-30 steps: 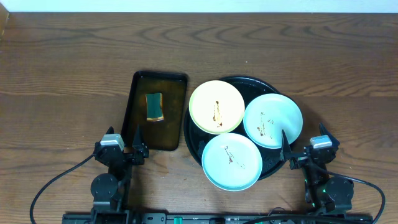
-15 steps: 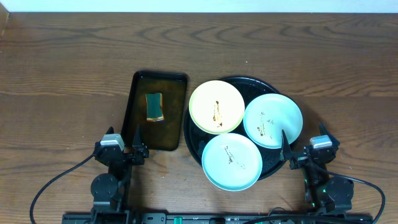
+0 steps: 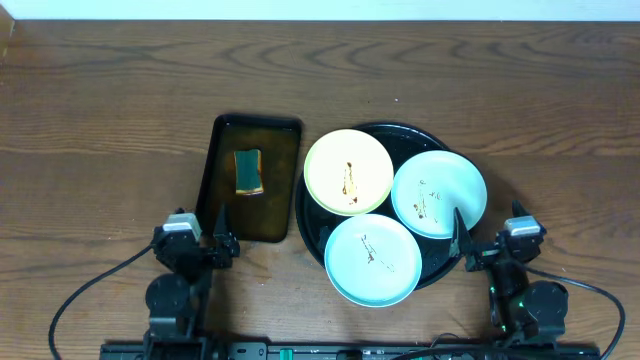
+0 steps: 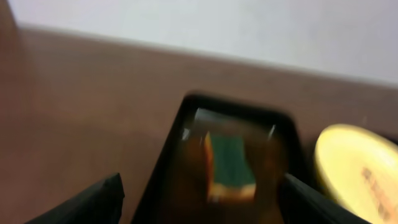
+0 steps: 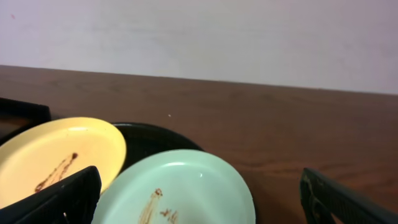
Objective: Clean dirty plates on tray and stack at the side
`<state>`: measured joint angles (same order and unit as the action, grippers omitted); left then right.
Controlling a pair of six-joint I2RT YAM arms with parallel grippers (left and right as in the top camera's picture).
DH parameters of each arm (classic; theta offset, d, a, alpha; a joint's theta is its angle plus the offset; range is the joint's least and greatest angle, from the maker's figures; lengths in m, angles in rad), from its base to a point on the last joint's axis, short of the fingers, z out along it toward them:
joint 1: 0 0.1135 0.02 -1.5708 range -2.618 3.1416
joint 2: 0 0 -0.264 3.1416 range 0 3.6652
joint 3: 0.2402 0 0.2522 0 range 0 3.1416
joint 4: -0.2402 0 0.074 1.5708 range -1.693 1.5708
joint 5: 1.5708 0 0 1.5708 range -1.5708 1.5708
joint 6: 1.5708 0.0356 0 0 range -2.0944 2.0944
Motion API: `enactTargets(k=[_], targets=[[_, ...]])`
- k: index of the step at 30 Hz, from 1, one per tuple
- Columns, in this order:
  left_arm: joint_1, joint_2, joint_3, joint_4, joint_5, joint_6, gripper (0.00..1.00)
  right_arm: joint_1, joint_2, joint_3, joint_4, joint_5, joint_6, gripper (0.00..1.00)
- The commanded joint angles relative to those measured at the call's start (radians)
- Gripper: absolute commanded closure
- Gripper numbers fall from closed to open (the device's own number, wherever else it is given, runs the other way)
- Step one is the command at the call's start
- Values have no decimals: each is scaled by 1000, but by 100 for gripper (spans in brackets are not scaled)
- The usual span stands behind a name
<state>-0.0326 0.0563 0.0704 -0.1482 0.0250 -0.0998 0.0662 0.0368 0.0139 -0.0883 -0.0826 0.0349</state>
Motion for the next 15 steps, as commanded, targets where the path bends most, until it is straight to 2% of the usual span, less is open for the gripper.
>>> enactTargets(k=[1, 9, 15], targets=[[6, 95, 89, -78, -11, 10, 21, 6, 48, 56, -52, 34, 40, 1], [6, 418, 336, -211, -5, 9, 21, 6, 328, 268, -174, 41, 119, 1], [6, 675, 570, -348, 15, 10, 21, 6, 684, 548, -377, 40, 126, 1]])
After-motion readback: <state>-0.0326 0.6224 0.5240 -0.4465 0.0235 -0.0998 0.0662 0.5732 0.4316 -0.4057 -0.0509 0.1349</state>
